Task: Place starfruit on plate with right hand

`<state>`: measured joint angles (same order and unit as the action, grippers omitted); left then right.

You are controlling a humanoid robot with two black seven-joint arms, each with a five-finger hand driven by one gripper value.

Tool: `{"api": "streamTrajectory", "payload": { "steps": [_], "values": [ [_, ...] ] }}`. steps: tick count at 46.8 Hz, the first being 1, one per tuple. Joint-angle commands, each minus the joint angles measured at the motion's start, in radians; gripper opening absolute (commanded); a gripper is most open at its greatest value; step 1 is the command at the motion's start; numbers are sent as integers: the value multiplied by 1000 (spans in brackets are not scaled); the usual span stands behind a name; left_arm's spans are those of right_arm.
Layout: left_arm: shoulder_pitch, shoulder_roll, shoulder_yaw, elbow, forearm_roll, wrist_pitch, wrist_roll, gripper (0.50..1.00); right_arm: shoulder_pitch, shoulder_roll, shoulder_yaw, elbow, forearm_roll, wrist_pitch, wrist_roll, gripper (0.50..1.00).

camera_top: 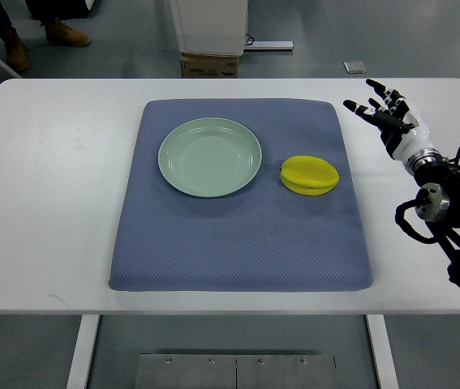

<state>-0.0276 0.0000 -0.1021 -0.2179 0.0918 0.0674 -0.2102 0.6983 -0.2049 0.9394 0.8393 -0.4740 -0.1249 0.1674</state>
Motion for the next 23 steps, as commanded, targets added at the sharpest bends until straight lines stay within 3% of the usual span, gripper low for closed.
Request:
{"api": "streamTrajectory", "payload": {
  "steps": [1, 16, 23],
  "values": [
    [0, 0, 1, 0, 0, 0, 0, 1000, 12, -1, -1, 0, 0, 4, 0, 1000],
    [0, 0, -1, 0, 0, 0, 0, 1000, 23, -7, -33, 1, 0, 80, 3, 1000],
    [0, 0, 1, 0, 0, 0, 0, 1000, 23, -44, -100, 4, -2, 128, 35, 1000]
  ]
}}
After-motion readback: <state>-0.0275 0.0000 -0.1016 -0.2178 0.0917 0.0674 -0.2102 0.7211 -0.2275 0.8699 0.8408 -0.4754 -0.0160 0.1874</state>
